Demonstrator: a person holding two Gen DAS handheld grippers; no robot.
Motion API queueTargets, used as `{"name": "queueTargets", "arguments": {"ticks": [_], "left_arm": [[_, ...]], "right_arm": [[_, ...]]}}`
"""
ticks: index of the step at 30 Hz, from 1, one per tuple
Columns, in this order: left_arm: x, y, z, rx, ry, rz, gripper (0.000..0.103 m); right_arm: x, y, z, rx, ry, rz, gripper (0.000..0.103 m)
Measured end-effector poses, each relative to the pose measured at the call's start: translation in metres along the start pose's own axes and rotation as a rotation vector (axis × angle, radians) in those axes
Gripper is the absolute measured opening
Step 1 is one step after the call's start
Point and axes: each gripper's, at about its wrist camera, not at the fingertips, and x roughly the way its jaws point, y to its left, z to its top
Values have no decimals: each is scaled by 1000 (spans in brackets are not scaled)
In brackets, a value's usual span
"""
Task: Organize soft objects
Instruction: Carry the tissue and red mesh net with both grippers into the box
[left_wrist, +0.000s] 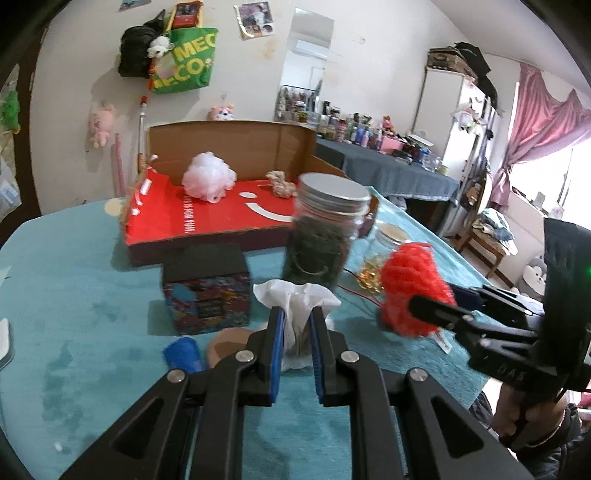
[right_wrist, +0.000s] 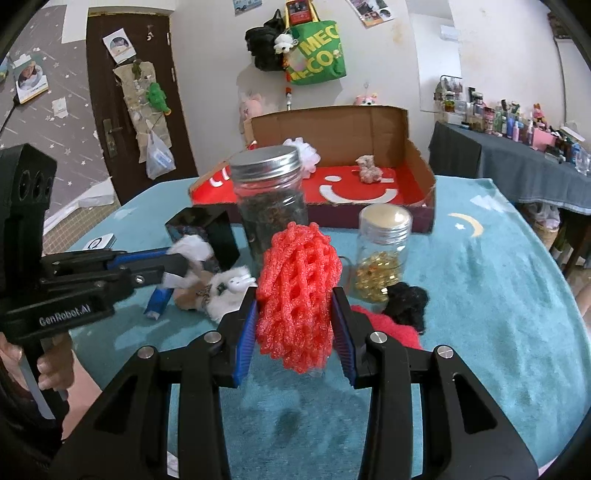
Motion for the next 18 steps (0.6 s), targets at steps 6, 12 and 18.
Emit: {"name": "queueTargets", "arguments": {"ticks": [6, 12, 18], "left_arm": [[-14, 13, 11, -5, -34, 43, 15], [-21, 22, 28, -6, -62, 64, 15], [-19, 26, 53, 1, -78, 64, 15]], "right_arm": [[-10, -12, 6, 25, -25, -27, 36], [-16, -22, 23, 36, -48, -49, 36], [-16, -32, 49, 44, -69, -58, 36]]}}
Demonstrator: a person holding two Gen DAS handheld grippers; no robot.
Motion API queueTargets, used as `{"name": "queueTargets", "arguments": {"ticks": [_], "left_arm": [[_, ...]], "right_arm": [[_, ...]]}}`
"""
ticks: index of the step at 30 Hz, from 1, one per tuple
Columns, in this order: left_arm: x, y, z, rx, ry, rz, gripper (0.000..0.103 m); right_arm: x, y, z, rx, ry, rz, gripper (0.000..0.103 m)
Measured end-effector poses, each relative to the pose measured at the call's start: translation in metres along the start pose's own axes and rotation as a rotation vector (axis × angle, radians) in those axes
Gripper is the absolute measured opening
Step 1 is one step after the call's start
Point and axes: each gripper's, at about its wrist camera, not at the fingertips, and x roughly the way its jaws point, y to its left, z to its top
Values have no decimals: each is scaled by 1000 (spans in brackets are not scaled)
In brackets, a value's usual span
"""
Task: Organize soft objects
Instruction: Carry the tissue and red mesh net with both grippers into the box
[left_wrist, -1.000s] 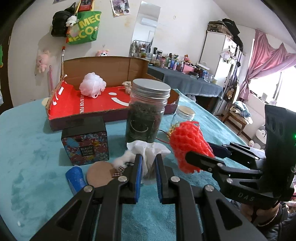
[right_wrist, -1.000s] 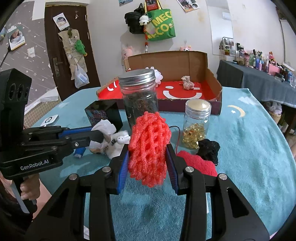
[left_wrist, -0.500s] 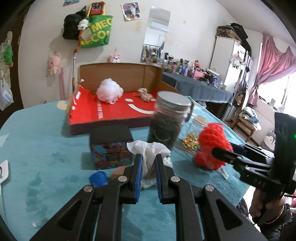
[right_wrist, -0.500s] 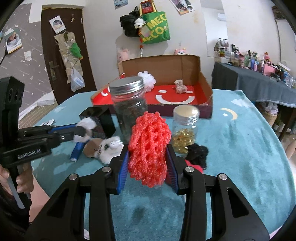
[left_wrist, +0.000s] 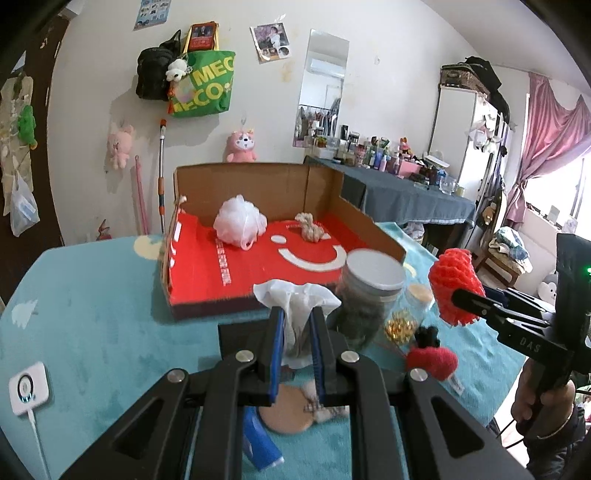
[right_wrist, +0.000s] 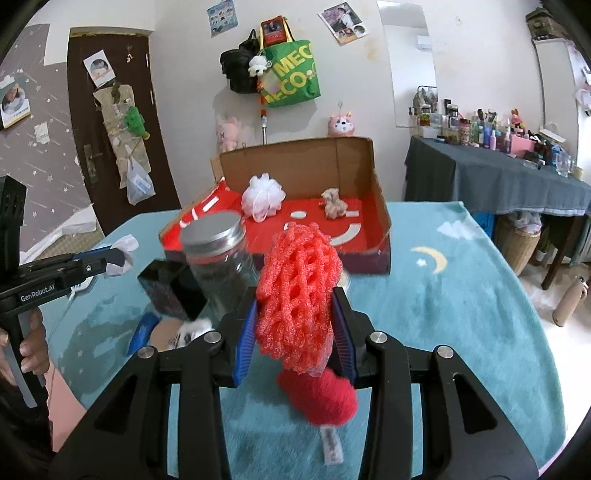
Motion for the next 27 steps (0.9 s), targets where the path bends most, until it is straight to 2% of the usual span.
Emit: {"name": "queueTargets", "arguments": {"ticks": [8, 13, 18, 27], "left_arm": [[14, 7, 34, 5, -4, -8, 15], [29, 9, 49, 28, 20, -16, 15], [57, 15, 63, 50, 92, -46, 15], [137, 37, 84, 106, 275, -27, 15]], "right_arm": [[13, -12, 33, -2, -13, 9, 36], [28, -17, 53, -11, -1, 34, 36], [57, -25, 73, -20, 63, 84, 36], [142, -42, 107, -40, 250, 110, 36]]}}
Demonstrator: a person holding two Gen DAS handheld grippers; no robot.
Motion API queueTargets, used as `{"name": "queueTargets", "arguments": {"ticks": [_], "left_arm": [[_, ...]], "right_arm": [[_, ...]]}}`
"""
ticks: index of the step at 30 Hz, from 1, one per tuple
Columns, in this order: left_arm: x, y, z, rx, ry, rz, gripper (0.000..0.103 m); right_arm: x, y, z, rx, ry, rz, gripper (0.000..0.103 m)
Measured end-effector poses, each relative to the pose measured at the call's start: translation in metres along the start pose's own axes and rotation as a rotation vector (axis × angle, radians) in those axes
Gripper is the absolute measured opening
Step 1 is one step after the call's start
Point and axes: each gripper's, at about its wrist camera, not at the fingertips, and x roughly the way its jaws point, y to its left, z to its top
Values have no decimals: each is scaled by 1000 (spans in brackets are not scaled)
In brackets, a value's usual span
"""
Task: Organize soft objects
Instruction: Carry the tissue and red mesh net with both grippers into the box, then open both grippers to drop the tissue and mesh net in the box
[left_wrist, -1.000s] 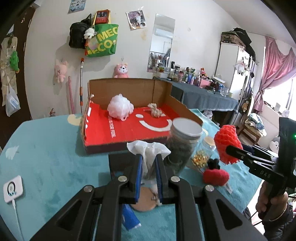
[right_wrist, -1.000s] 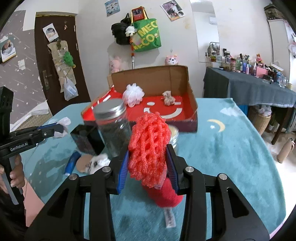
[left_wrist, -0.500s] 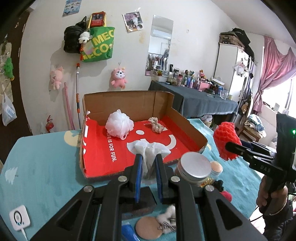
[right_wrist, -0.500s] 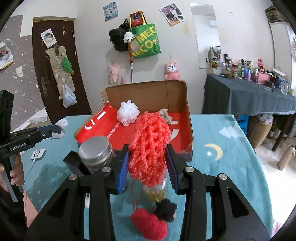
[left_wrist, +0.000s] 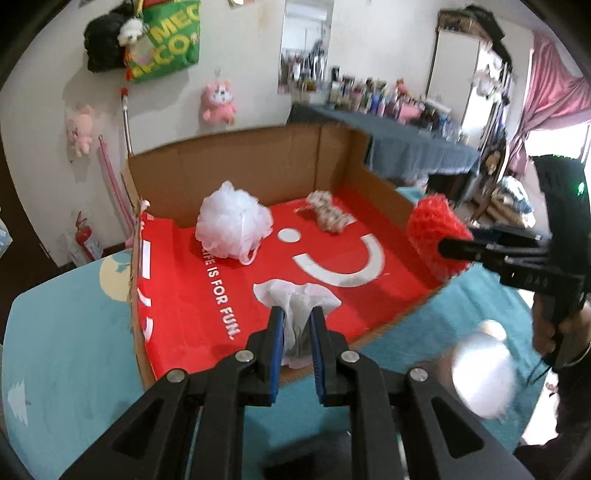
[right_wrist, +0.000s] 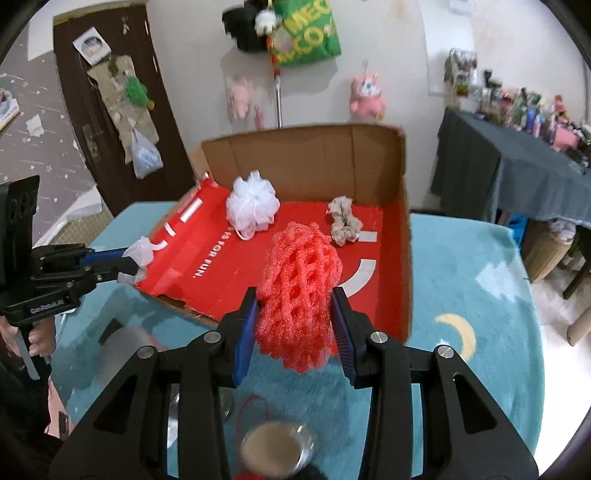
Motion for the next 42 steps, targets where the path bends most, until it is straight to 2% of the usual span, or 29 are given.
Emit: {"name": "queueTargets", "arguments": {"ticks": [5, 8, 12, 18, 25, 30, 34, 38, 42], "left_arm": [[43, 21, 16, -8, 103, 21, 15], [63, 32, 22, -11, 144, 49, 15], [81, 41, 26, -25, 183, 81, 15], [98, 49, 24, -34, 222, 111, 16], [107, 52, 21, -41, 238, 131, 17], [103, 51, 20, -36, 231, 140, 21], [107, 51, 21, -34, 228, 142, 34], [108, 52, 21, -39, 217, 135, 39], [101, 50, 21, -39, 193, 131, 53]], "right_arm": [[47, -8, 27, -38, 103, -76, 37], [74, -9, 36, -61, 175, -99, 38], [105, -6, 40, -126, 242, -171, 39], [127, -10, 43, -171, 301, -250, 39], [132, -10, 38, -209, 321, -269, 40], [134, -7, 38, -225, 321, -271, 42], [134, -5, 37, -239, 317, -277, 46], [134, -3, 36, -250, 316, -276, 52], [130, 0, 36, -259, 305, -281, 52]]}}
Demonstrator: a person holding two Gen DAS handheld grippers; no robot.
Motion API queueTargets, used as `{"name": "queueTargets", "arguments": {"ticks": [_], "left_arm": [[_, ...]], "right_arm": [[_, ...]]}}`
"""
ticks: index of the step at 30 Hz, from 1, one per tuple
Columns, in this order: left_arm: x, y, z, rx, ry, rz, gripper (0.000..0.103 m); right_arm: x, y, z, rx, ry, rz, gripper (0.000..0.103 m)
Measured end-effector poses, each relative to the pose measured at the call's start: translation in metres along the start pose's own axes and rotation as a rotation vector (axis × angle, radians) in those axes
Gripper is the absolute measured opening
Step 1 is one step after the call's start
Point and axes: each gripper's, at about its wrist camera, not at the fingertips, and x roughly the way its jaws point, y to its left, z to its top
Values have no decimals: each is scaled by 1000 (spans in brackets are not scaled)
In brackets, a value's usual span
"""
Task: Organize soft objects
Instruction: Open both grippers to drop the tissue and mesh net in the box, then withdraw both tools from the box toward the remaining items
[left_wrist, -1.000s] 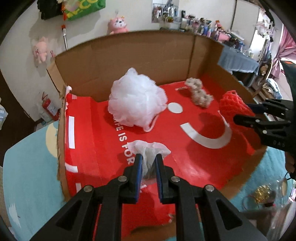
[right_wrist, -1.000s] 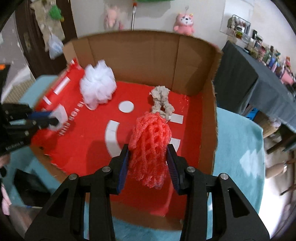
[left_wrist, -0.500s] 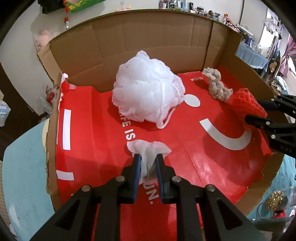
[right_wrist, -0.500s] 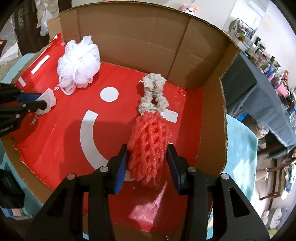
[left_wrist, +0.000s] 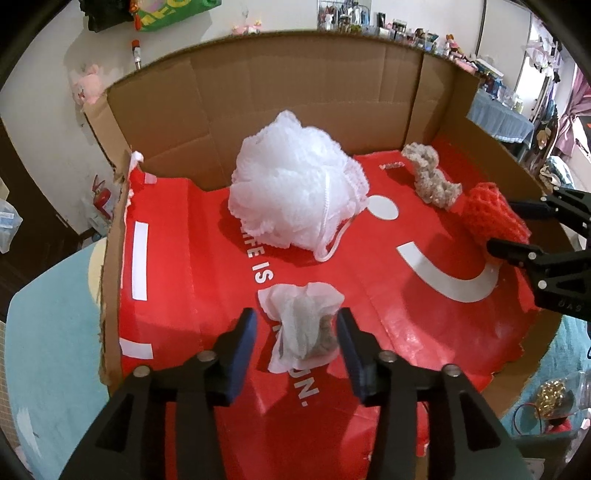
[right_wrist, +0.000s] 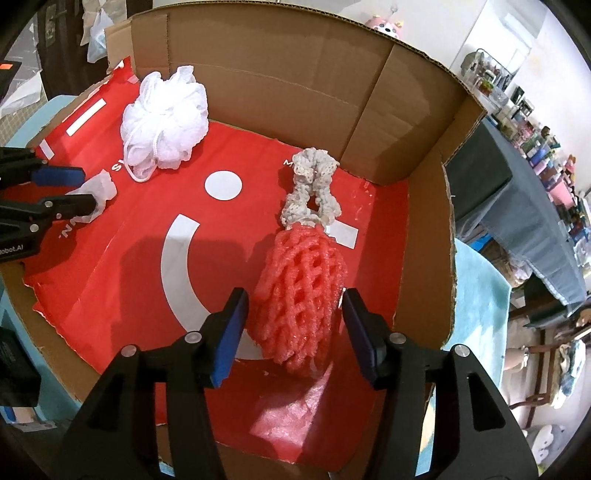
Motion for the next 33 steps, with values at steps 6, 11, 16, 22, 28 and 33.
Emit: {"name": "queueTargets", "arguments": {"ticks": [6, 11, 16, 22, 28, 33], "left_arm": [[-28, -3, -2, -9, -78, -20, 69], [-72, -8, -10, -48, -190, -19, 83], [-116, -21, -29, -68, -301, -5, 94], [-171, -36, -64, -116, -446, 6, 103], [-209, -59, -106, -126, -550, 26, 103], [-228, -75, -145, -152, -614, 28, 103]], "right_arm": [[-21, -2, -1, 22, -41, 4, 62], [-55, -4, -7, 57, -102, 14, 74], [-102, -5, -22, 95, -199, 13, 75], [-164, -4, -53, 152, -342, 44, 86], [-220, 12, -101, 171, -497, 35, 93], [-247, 33, -151, 202, -578, 35, 94]]}}
